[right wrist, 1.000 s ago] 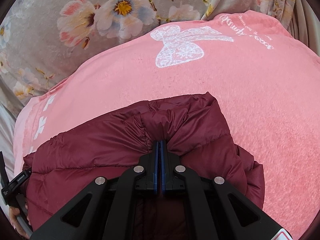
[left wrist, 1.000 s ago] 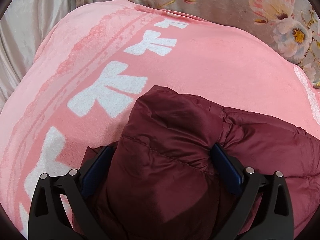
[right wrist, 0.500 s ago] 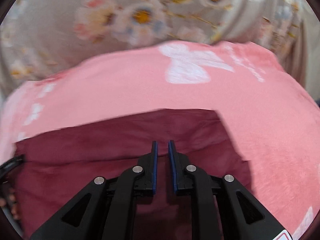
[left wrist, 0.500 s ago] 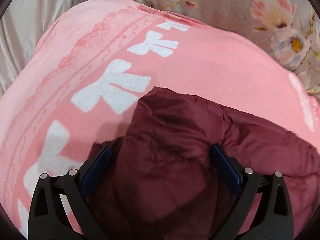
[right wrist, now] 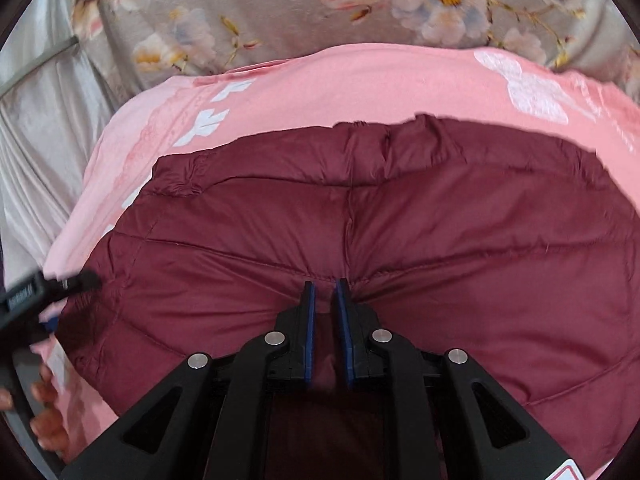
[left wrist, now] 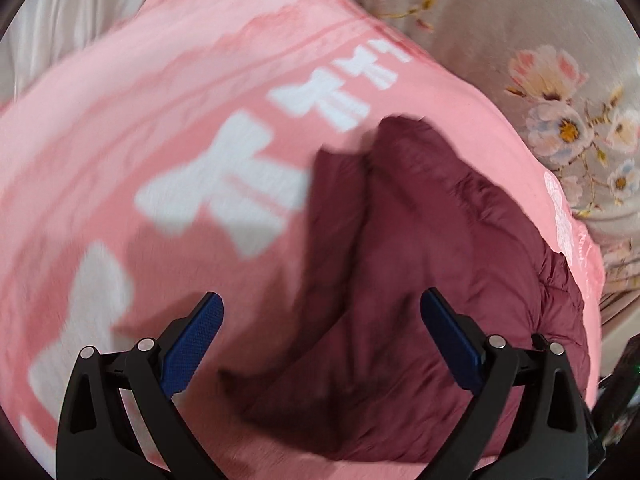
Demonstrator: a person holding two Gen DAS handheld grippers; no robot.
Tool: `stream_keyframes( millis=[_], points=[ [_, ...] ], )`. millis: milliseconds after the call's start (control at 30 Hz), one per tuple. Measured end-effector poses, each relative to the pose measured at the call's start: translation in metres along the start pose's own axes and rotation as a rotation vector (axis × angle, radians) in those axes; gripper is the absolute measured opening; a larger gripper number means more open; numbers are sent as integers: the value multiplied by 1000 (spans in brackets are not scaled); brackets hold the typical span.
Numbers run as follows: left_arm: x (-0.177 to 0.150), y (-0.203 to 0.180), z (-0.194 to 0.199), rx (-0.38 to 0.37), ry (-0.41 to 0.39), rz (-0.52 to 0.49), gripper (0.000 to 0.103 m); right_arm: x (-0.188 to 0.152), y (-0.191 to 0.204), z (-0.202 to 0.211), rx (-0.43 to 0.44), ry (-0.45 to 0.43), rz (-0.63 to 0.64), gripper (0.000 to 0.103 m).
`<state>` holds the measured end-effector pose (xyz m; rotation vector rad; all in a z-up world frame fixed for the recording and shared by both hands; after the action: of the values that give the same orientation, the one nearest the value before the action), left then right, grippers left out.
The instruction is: Fold large clothes
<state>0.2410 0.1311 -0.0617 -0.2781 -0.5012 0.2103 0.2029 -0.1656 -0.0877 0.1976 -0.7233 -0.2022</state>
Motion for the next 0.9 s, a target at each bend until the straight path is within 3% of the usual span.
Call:
stream_keyframes(
  millis=[233,300,367,400,467,600,700,900],
  points=[
    [-17,-18,-1,-7,-13,-47,96,-13,15,-1,-36,-31,45,13],
    [-19,-26,-1,-16,-8,-53,86,-13,15,-2,-27,-30,38,13],
    [-20,-31,2,-40,7,-53,52,-12,10,2,3,-27,12,13],
    [-20,-33,4,-43,13,-55,46,-12,7,9,12,-19,-12,13],
    [-18,-36,15,-41,-3,-73,24,-16,4,28,34,-23,-46,13],
    [-8,-39,43,-116,-36,-56,17,-40,-6,67,47,-23,-34,13],
    [-4,-53,63,-147,-77,-74,15,-61,-12,73,60,10,-47,12],
    [-10,-115,126,-227,-195,-221,14,-76,-15,65,46,6,-25,11]
  ],
)
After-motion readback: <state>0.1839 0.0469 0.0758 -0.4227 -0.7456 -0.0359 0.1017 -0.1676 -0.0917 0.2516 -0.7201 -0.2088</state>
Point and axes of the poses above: each gripper's, at about its wrist camera, not at the fingertips, and z roughly against the way its jaws point, y to its left, x to its top, the point moved 5 cm from there along -z, roughly the way its jaws point, and after that the axes turned 2 degrees about -y, right-handed, at the moved point
